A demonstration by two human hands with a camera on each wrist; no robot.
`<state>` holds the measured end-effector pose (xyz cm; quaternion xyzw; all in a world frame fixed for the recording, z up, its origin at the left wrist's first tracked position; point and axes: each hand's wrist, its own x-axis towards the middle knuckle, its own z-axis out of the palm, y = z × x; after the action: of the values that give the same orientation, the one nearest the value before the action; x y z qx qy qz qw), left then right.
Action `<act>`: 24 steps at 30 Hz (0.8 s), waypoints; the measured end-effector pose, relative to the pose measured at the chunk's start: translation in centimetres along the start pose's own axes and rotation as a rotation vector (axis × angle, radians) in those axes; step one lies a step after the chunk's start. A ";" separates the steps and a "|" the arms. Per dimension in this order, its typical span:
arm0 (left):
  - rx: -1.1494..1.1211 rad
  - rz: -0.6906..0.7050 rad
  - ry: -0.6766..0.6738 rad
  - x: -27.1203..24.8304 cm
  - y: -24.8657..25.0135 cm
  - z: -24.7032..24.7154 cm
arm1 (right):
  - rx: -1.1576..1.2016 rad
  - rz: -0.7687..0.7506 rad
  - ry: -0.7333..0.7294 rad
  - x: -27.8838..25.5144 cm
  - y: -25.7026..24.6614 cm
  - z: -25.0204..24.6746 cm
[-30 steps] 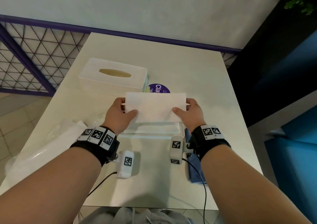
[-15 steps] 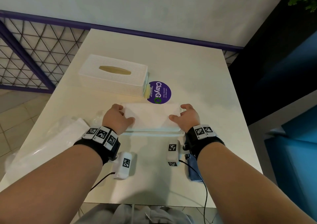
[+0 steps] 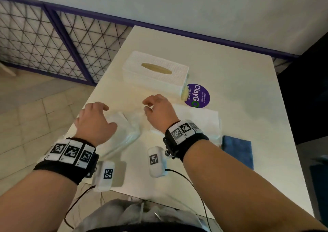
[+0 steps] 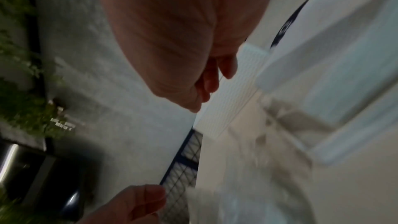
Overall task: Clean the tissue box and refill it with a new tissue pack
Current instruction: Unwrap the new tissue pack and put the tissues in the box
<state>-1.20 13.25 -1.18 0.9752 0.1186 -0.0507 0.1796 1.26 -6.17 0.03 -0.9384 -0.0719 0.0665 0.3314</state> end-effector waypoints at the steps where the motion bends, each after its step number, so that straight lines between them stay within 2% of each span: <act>1: 0.076 -0.024 -0.047 -0.3 -1.4 -0.3 | 0.007 -0.019 -0.039 0.6 -1.0 1.1; 3: 0.201 -0.028 -0.179 -0.8 -3.8 -0.3 | -0.035 -0.026 -0.138 1.9 -2.7 3.1; 5: 0.269 -0.015 -0.275 -1.1 -5.2 0.4 | -0.201 0.009 -0.320 3.2 -3.7 4.8; 7: 0.292 -0.006 -0.296 -1.3 -6.1 1.1 | -0.368 0.030 -0.457 4.2 -4.0 6.4; 9: 0.271 0.003 -0.283 -1.3 -6.8 1.7 | -0.420 0.022 -0.539 4.5 -4.4 7.6; 18: 0.266 0.071 -0.255 -1.1 -8.2 3.4 | -0.699 -0.020 -0.655 5.7 -7.3 9.2; 21: 0.254 0.077 -0.242 -1.1 -8.5 3.4 | -0.623 0.052 -0.659 5.9 -7.2 8.5; 24: 0.260 0.092 -0.236 -1.1 -8.6 3.4 | -0.512 0.049 -0.677 6.0 -6.8 8.0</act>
<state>-4.59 19.57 -7.14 0.9819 0.0442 -0.1715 0.0668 5.18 5.03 -2.37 -0.9170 -0.1686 0.3588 0.0434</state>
